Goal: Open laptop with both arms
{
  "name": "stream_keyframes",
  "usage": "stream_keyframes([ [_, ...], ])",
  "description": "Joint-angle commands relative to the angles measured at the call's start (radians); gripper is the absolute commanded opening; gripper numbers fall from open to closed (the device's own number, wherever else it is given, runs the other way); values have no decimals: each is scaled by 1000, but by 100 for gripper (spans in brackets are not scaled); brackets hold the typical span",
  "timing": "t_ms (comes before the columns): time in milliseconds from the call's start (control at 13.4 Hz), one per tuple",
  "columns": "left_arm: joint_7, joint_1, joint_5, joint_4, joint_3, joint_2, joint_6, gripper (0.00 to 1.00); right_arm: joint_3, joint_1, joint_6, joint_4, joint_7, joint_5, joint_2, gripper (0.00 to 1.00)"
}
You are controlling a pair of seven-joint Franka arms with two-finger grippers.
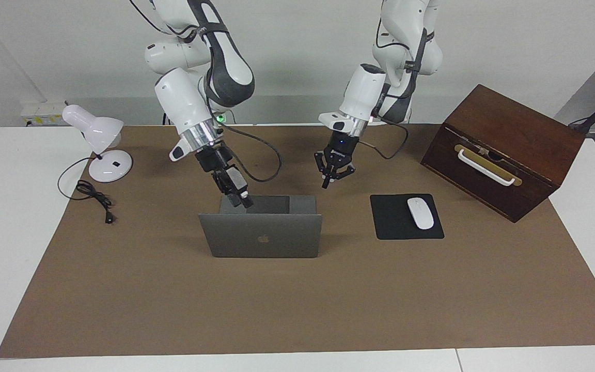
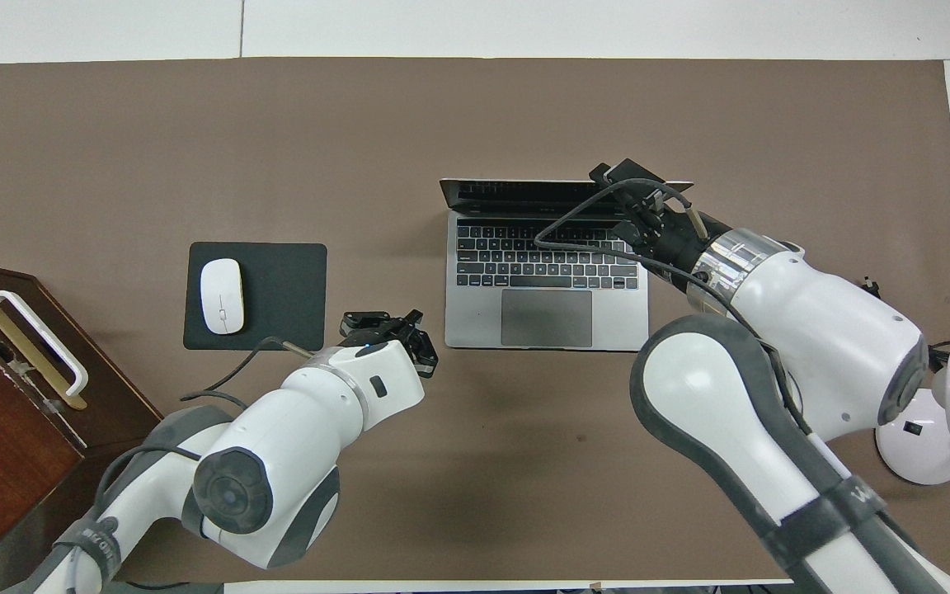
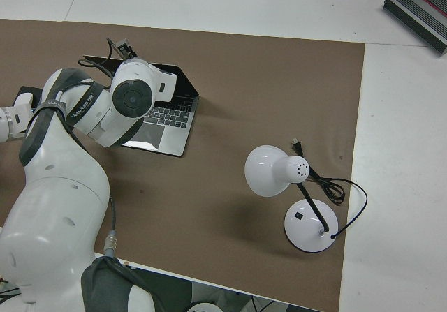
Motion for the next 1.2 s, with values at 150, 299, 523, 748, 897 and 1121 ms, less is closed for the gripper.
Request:
stream_keyframes([
  [150,45,132,1,252,-1,-113,-602,0,-4,-60,-136,-62,15,-48,-160,100],
  [299,62,182,7,323,1,-116,-745,0,-5,-147,-271,-55,25,-251,-209,100],
  [523,61,277,7,377,2,-134,-882,33,-4,-270,-568,87,72,-668,-224,100],
  [748,52,399,7,472,2,-130,-1046,100,0,-351,-712,210,-83,-850,-201,100],
  [897,50,477,7,512,2,-128,-1106,100,-2,-376,-767,273,-196,-914,-166,100],
  [1121,50,573,9,565,2,-124,-1164,100,-2,-388,-914,419,-322,-1092,-105,100],
])
